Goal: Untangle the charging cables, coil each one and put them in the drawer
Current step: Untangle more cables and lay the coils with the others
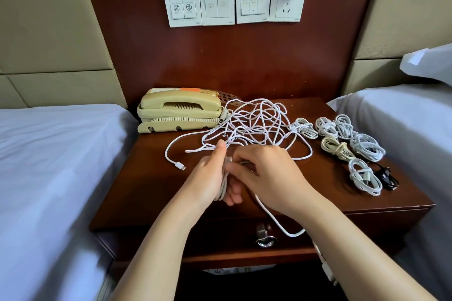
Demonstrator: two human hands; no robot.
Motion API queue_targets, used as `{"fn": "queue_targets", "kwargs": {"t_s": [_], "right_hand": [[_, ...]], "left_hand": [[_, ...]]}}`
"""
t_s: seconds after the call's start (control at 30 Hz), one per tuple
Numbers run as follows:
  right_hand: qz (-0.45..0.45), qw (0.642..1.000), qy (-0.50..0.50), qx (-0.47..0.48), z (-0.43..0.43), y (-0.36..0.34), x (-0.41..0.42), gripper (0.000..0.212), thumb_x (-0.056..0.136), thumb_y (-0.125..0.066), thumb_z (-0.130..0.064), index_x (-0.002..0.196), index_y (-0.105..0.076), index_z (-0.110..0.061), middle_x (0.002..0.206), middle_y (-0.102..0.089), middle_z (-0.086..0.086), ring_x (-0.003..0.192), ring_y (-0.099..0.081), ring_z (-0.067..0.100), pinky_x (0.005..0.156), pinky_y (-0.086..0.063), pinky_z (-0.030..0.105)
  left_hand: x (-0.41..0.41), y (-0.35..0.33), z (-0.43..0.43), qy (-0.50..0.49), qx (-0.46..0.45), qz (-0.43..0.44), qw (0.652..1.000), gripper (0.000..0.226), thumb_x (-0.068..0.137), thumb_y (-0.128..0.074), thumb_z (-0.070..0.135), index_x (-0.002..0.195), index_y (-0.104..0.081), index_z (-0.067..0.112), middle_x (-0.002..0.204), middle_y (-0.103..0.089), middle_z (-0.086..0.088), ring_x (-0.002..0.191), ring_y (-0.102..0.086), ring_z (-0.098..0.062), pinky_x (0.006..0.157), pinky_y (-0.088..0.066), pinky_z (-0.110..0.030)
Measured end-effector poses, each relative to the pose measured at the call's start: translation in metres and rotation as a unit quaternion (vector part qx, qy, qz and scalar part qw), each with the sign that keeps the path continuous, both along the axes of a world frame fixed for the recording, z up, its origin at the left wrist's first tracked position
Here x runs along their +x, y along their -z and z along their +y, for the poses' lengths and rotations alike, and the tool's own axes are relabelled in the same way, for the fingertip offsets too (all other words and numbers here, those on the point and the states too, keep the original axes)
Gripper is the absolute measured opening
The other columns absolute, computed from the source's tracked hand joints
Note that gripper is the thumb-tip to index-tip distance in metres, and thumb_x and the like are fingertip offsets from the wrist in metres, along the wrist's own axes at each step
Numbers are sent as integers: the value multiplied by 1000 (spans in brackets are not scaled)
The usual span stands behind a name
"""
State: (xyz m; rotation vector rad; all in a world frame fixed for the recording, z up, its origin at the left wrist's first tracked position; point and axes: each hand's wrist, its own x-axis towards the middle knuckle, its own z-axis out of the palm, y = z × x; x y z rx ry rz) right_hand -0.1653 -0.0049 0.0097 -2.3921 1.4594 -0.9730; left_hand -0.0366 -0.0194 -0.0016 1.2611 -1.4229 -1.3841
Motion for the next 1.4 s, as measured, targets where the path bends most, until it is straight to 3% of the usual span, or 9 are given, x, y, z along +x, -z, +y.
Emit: {"fn": "queue_targets", "kwargs": {"t_s": [0.2, 0.33, 0.47, 0.6, 0.8, 0.93, 1.1, 1.3, 1.4], "right_hand": [[-74, 997, 23, 21, -7, 4, -10, 36, 83, -65, -46, 61, -51, -22, 50, -53, -7, 51, -46, 11, 51, -34, 23], [-161, 984, -21, 69, -9, 3, -10, 33, 86, -65, -36, 62, -55, -16, 46, -41, -10, 46, -34, 6, 49, -25, 16], [-308, 931, -121, 155, -8, 0, -8, 26, 91, -55, -21, 75, -56, -1, 56, -45, -7, 50, -37, 1, 50, -30, 13], [-278, 941, -110, 161, -10, 0, -12, 34, 95, -50, -18, 73, -51, 8, 52, -32, -10, 45, -27, 2, 44, -24, 12], [-184, 978, -18, 100, -14, -9, -40, 34, 94, -54, -25, 66, -62, -9, 45, -29, -10, 43, -23, 5, 43, -20, 16], [-221, 962, -34, 157, -11, -10, -48, 31, 96, -52, -22, 71, -63, -7, 43, -29, -9, 42, -25, 10, 44, -27, 26], [-249, 901, -138, 328, 1, -12, -42, 31, 99, -44, -22, 84, -63, -2, 52, -35, -5, 43, -24, 8, 41, -23, 20], [-283, 903, -132, 296, 2, -10, -25, 33, 99, -40, -30, 99, -62, -6, 66, -48, 10, 47, -32, 11, 41, -30, 19], [-308, 893, -156, 288, 6, -16, -23, 29, 99, -40, -29, 82, -57, -13, 62, -45, 5, 46, -25, 11, 41, -20, 19]], "left_hand": [[3, -5, 8, 125, 91, 62, 986, 68, 92, -13, 61, 59, -42, 9, 41, -28, 5, 32, -22, -7, 35, -23, -19], [6, -9, 12, 155, 93, 100, 979, 57, 96, -19, 49, 53, -36, 16, 42, -18, 7, 34, -14, -5, 35, -20, -17], [12, -14, 13, 182, 84, 157, 967, 46, 92, -20, 27, 49, -33, 20, 42, -16, 8, 35, -12, -5, 34, -17, -17], [13, -15, 15, 182, 91, 184, 962, 45, 94, -22, 26, 50, -32, 20, 43, -17, 9, 35, -13, -4, 34, -19, -17], [22, -18, 8, 111, 78, 272, 953, 45, 93, -28, 28, 49, -35, 20, 45, -18, 8, 34, -16, -3, 31, -20, -16], [27, -20, 5, 49, 77, 341, 936, 49, 96, -28, 29, 48, -35, 19, 42, -20, 9, 32, -18, -2, 31, -18, -17], [26, -20, 8, 37, 81, 366, 926, 48, 92, -33, 33, 46, -35, 19, 40, -21, 8, 30, -19, -3, 29, -19, -17], [17, -21, 19, 122, 68, 255, 957, 41, 82, -37, 37, 45, -32, 19, 42, -16, 7, 32, -16, -3, 31, -22, -16], [14, -22, 21, 137, 75, 274, 949, 42, 83, -36, 35, 45, -32, 18, 40, -17, 7, 30, -18, -3, 30, -23, -16]]}}
